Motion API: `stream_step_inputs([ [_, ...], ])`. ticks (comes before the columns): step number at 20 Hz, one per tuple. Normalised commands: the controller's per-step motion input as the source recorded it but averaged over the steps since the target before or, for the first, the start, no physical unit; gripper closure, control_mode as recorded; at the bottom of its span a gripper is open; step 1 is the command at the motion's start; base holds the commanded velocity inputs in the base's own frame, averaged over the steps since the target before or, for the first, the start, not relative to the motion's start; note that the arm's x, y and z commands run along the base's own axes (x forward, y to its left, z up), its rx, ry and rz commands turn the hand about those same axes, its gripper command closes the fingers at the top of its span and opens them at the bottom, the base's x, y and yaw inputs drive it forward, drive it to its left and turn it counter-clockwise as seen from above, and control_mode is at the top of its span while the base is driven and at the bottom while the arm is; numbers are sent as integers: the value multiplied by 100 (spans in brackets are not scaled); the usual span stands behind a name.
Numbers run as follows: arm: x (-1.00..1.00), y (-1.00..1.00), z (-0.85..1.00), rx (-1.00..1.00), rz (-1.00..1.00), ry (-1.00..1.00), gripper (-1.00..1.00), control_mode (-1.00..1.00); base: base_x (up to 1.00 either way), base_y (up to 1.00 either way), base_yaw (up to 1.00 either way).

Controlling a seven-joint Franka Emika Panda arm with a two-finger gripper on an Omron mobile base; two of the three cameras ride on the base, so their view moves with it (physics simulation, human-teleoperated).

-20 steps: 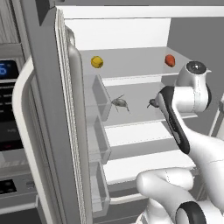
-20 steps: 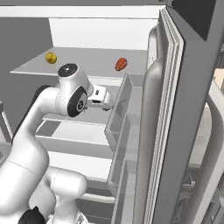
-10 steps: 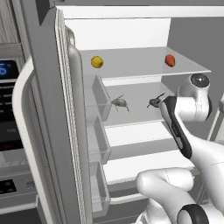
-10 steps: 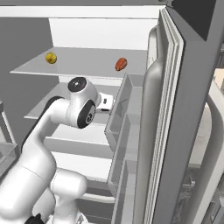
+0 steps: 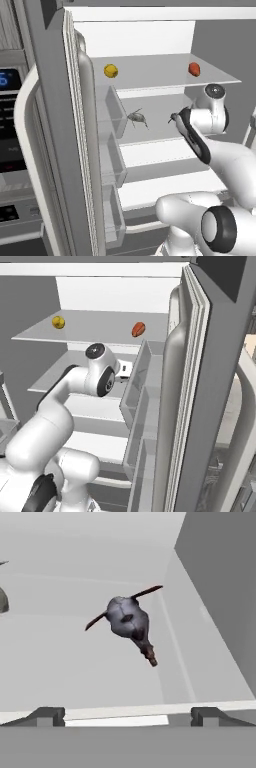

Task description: Gather the lemon and sweet potato from the fridge and place them on a tray on the dining counter. Then gather the fishs from the fridge and place them on the other tray.

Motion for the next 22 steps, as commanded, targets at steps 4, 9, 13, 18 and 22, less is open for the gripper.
stream_step_inputs([
  [4, 21, -5, -28, -4, 0, 0, -100, -100, 0, 0, 0],
  [9, 16, -11, -27, -3, 0, 0, -100, -100, 0, 0, 0],
  [13, 31, -13, -19, -1, 0, 0, -100, -100, 0, 0, 0],
  [18, 36, -9, -10, 0, 0, 0, -100, -100, 0, 0, 0],
  [22, 36, 0, -6, 0, 0, 0, -100, -100, 0, 0, 0],
])
